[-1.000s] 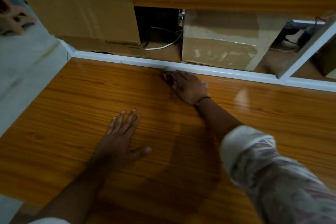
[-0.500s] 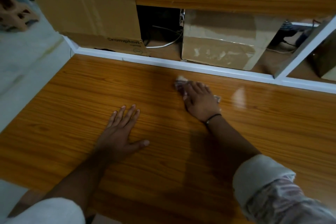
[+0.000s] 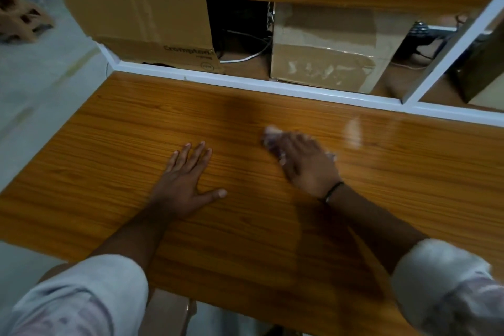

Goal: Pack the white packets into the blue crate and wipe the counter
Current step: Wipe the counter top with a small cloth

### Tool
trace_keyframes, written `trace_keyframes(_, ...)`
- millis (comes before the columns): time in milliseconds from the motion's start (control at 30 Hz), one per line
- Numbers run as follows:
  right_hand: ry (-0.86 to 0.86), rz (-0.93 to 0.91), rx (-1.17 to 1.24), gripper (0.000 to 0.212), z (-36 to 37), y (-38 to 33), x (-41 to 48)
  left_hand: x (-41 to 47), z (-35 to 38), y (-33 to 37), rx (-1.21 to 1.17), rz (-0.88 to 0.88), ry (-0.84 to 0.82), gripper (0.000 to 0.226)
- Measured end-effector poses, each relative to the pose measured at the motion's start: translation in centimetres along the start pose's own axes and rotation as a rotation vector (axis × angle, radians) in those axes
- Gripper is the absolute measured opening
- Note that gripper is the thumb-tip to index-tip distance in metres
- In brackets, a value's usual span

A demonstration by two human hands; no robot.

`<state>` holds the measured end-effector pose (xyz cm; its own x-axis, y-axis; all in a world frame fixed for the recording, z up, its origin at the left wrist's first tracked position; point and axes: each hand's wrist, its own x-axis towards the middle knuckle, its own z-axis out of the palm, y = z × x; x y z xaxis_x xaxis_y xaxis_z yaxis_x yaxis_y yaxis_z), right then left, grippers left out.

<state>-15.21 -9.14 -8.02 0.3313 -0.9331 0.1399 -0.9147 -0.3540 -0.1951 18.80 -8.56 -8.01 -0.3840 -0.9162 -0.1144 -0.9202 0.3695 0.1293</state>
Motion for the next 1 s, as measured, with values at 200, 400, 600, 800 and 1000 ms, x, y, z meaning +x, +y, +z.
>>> trace_keyframes(200, -0.085, -0.156, -0.008, 0.054, 0.1, -4.3, -7.1, -0.2, 0.1, 0.0, 0.013, -0.002, -0.013, 0.113)
trace_keyframes(400, 0.038, 0.323, -0.053, 0.056, 0.0, -3.2, -7.8, -0.3, 0.0, 0.0, 0.048, -0.023, -0.007, 0.114)
trace_keyframes(600, -0.136, -0.074, 0.022, 0.056, 0.7, -13.6, -16.0, -2.6, 1.0, 0.9, 0.044, -0.072, 0.032, 0.114)
trace_keyframes(800, 0.000, 0.431, -0.002, 0.059, -0.2, -8.7, -16.3, -6.5, 2.3, 2.3, 0.053, -0.044, 0.022, 0.118)
trace_keyframes(1000, -0.005, 0.397, -0.039, 0.058, 0.2, -11.8, -19.2, -8.8, 2.4, 5.7, -0.018, -0.057, 0.027, 0.123)
